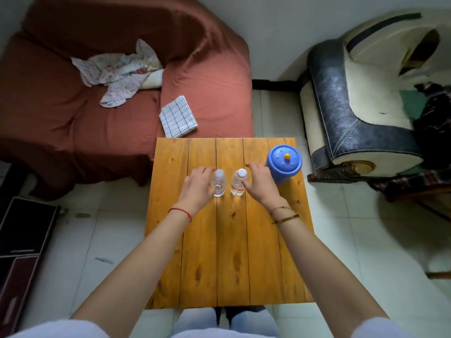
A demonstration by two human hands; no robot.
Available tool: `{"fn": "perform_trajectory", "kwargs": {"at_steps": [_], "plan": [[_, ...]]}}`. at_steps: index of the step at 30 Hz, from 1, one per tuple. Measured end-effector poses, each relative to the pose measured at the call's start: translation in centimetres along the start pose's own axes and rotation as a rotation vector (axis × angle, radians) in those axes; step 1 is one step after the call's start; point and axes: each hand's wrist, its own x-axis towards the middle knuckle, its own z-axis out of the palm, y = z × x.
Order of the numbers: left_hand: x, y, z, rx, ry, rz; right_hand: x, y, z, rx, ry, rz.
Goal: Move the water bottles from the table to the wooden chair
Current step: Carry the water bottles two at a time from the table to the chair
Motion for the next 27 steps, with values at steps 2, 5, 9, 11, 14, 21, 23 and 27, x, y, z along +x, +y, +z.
{"fn": "perform_trajectory", "kwargs": {"at_steps": [2, 5, 9, 11, 14, 21, 23, 27], "plan": [[1.8, -0.3, 1.3, 0.017, -0.023, -0.009, 1.4, 0.5, 0.8, -0.017, -0.032, 0.006], [3.9, -0.7, 2.9, 0.045, -0.067, -0.025, 3.1, 1.2, 2.3, -0.022, -0.082, 0.011], [5.8, -0.8, 4.5, 0.056, -0.107, -0.034, 4.2, 1.9, 4.2, -0.03, -0.13, 0.012], [6.2, -0.7, 5.0, 0.043, -0.12, -0.041, 4.5, 2.0, 4.8, -0.008, -0.118, 0.017], [6.7, -0.6, 5.7, 0.01, -0.138, -0.066, 5.0, 2.1, 5.3, 0.009, -0.114, 0.015], [6.8, -0.2, 6.4, -0.073, -0.109, -0.124, 5.9, 2.2, 5.5, 0.034, -0.13, 0.038], [6.5, -0.1, 6.5, -0.084, -0.082, -0.14, 5.7, 2.3, 5.5, 0.056, -0.124, 0.047], [4.8, 0.0, 6.4, -0.112, -0.036, -0.155, 4.2, 2.7, 5.3, 0.098, -0.091, 0.06]]}}
